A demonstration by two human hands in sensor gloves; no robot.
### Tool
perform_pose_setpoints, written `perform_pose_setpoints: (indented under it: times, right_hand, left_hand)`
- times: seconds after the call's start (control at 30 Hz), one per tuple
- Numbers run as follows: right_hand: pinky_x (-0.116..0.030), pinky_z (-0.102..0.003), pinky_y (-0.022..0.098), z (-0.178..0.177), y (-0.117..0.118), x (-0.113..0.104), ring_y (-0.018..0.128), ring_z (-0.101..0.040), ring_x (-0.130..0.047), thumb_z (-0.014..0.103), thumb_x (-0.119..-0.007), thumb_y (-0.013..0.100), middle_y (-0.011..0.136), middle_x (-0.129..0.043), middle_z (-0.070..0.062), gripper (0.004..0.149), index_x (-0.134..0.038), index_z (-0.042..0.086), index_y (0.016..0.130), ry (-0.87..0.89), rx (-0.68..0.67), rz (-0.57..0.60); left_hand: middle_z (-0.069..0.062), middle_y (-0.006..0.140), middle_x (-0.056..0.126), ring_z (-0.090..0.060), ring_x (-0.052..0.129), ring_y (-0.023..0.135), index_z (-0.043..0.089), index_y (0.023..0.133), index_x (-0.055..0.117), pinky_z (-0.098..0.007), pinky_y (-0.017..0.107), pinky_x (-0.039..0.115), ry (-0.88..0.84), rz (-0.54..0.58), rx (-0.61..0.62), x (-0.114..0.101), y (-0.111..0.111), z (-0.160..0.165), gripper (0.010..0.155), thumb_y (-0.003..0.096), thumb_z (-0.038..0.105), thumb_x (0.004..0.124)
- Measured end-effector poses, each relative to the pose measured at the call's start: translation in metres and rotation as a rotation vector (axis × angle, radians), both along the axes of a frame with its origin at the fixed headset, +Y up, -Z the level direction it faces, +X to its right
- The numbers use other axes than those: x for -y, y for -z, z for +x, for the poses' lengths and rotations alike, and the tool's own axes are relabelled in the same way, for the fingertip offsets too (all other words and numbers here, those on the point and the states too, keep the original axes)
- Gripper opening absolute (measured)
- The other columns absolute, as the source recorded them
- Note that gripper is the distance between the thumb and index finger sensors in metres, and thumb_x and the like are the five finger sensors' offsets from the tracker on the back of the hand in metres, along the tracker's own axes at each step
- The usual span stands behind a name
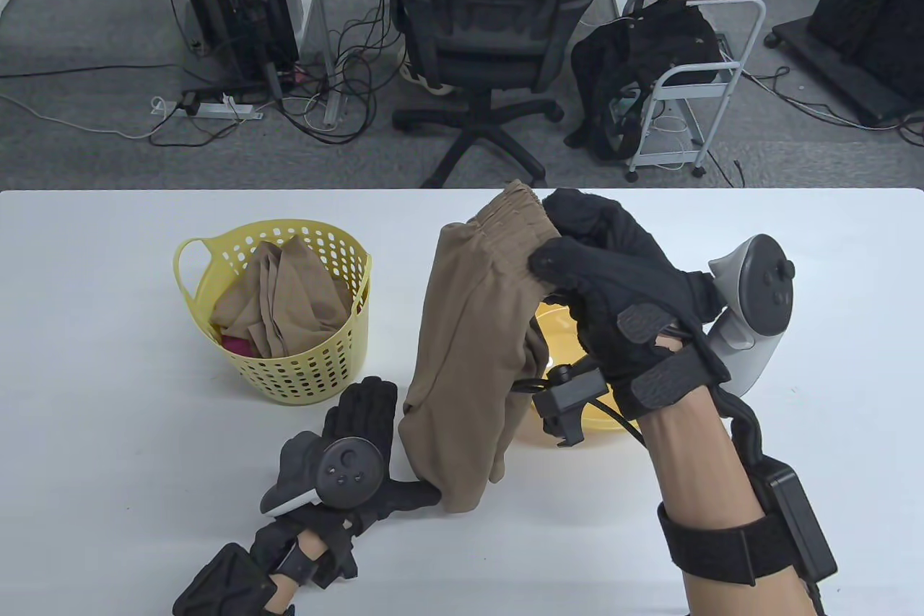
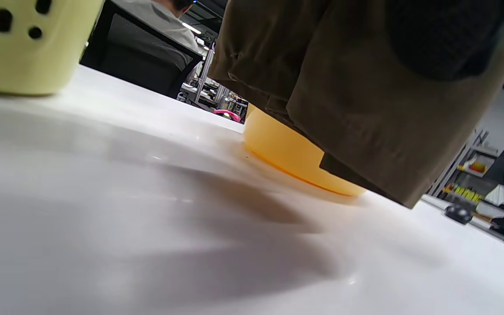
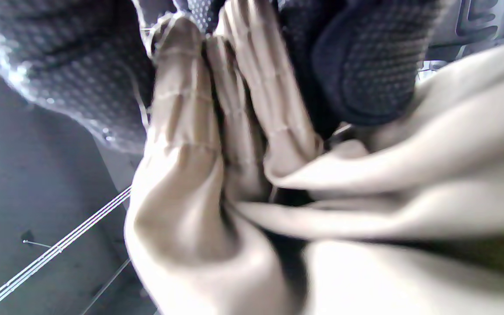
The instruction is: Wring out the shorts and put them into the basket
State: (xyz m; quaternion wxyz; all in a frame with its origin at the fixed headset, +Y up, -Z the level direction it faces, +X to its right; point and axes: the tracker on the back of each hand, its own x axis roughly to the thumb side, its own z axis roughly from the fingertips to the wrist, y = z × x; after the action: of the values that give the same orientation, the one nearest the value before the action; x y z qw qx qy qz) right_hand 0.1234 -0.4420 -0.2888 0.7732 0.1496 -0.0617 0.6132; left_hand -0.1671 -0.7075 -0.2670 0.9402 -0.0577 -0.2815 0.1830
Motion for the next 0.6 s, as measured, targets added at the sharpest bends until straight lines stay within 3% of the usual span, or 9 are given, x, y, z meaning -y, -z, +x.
perform_pose_setpoints:
  times: [0.37, 0.6]
  right_hand:
    - [-0.094, -0.038, 0.045, -0.027, -0.001, -0.001, 0.058, -0.028, -0.101, 0.046, -0.098, 0.044, 0.08, -0.084, -0.014, 0.067, -0.069, 0.009, 0.091, 0.057, -0.088, -0.002]
    - [-0.094, -0.038, 0.045, -0.051, -0.001, 0.001, 0.058, -0.028, -0.101, 0.046, -0.098, 0.044, 0.08, -0.084, -0.015, 0.066, -0.069, 0.009, 0.091, 0.091, -0.15, -0.008]
  left_hand:
    - [-0.045, 0.114, 0.007, -0.074, 0.02, 0.105, -0.01, 0.103, -0.01, -0.081, 0.066, 0.032, -0.254, -0.113, 0.01, 0.01, 0.01, 0.006, 0.143, 0.037, 0.064, 0.094]
    - [-0.032, 0.121, 0.029, -0.063, 0.033, 0.112, -0.003, 0.11, 0.003, -0.079, 0.068, 0.037, -0.366, -0.144, -0.009, 0.012, 0.012, 0.002, 0.134, 0.0375, 0.06, 0.097]
